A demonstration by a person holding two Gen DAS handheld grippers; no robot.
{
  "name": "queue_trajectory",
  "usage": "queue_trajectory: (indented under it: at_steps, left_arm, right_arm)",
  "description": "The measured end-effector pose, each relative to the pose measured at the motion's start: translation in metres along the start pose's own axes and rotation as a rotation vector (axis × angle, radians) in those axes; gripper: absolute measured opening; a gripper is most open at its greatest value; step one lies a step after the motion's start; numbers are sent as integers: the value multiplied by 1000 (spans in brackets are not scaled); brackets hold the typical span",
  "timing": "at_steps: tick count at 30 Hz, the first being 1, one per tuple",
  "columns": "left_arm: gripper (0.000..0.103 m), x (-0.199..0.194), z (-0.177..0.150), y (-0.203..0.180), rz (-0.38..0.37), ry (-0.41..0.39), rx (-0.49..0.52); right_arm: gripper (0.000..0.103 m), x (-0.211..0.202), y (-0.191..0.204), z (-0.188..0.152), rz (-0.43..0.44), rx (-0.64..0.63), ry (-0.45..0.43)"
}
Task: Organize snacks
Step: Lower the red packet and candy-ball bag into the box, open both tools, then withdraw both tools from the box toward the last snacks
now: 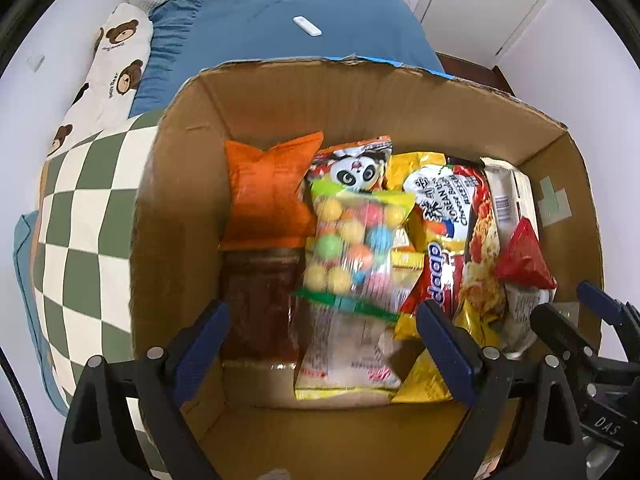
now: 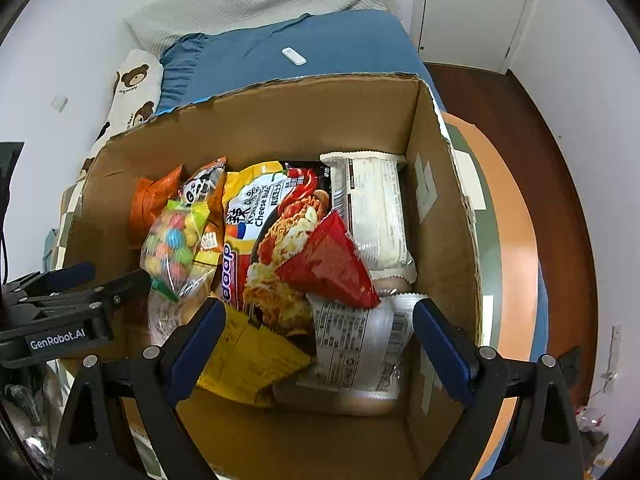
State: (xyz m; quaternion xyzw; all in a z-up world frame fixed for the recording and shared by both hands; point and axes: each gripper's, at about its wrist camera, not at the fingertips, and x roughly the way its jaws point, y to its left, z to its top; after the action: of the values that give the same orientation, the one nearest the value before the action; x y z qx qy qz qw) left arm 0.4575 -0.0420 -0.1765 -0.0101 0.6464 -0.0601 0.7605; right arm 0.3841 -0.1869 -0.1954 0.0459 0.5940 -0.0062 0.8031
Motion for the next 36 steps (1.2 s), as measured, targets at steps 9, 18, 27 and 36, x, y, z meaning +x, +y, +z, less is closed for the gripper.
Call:
queue_trajectory:
  at_steps: [9, 18, 27, 36]
  left_arm:
    - [95, -24, -29, 5, 28, -77, -10]
    - [95, -78, -76, 1, 46, -231, 23]
    - [95, -122, -123, -3, 25, -327, 36]
    - [95, -154, -165, -6, 0, -377, 36]
  right_arm:
    - [97, -23, 8, -21, -22, -25, -38]
    - [97, -76, 15, -56, -26, -44, -152]
    - [97, -143, 18, -105, -28, -36, -290]
    - [97, -207, 25, -145, 0, -26, -402]
